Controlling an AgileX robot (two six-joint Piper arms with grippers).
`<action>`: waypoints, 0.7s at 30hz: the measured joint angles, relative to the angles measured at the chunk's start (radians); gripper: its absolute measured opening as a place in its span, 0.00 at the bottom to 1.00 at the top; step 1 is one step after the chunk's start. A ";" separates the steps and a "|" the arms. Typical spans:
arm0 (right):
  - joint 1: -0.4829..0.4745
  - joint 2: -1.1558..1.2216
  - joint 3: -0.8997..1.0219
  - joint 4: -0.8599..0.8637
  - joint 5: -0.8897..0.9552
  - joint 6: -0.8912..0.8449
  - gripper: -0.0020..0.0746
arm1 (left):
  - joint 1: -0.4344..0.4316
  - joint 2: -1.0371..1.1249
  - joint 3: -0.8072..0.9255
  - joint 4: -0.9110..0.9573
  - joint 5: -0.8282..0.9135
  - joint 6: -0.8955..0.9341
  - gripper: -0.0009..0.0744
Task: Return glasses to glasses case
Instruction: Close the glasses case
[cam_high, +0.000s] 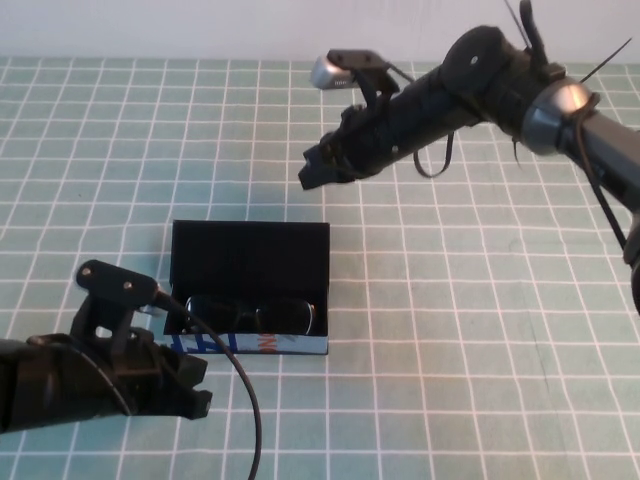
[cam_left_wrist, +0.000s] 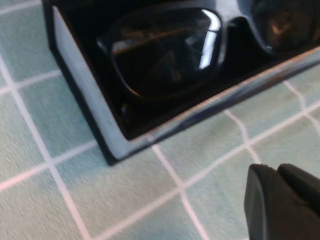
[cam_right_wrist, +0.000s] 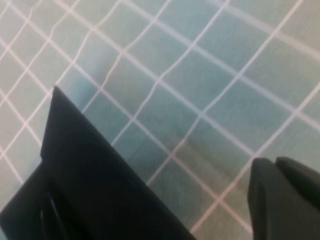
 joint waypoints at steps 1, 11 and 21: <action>0.000 0.009 0.000 0.007 0.008 -0.007 0.01 | 0.000 0.012 0.000 -0.033 -0.004 0.049 0.01; 0.000 0.062 0.000 0.034 0.027 -0.037 0.01 | 0.000 0.108 -0.046 -0.093 -0.003 0.139 0.01; 0.000 0.081 0.000 0.109 0.192 -0.130 0.01 | 0.000 0.161 -0.080 -0.095 0.012 0.152 0.01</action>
